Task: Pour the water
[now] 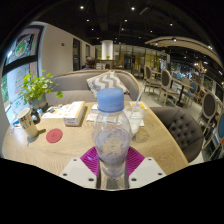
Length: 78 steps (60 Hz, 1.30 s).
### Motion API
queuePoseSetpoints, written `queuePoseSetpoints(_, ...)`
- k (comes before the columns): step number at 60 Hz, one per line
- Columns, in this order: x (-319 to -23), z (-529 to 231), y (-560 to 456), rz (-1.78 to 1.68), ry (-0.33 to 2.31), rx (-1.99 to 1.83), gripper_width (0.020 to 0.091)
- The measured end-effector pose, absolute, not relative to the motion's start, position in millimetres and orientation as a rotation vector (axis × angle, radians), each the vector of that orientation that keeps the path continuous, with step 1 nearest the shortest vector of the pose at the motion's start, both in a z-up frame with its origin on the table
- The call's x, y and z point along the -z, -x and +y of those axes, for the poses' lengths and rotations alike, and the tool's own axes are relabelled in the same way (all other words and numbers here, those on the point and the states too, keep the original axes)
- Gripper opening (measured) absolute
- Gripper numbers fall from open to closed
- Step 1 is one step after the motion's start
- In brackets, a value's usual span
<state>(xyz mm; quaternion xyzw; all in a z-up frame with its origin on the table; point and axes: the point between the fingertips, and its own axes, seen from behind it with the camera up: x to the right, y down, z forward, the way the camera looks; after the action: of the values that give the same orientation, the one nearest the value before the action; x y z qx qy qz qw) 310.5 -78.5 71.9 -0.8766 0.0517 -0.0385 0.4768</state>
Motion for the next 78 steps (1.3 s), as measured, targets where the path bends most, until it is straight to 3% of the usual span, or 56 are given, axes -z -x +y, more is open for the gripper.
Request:
queuePoseSetpoints(20,-161,-45,-296,0.028,2.079,0.393,0.0311)
queuePoseSetpoints(33,-229,-1,-242,-0.221,2.000,0.618,0.0310)
queuePoseSetpoints(42,-259,34,-193,-0.450,1.928,0.777,0.0310)
queuePoseSetpoints(58,-261,83,-112,-0.932,1.701,1.127,0.0308)
queuePoseSetpoints(78,-221,100,-66,-1.392,1.438,1.498,0.0307)
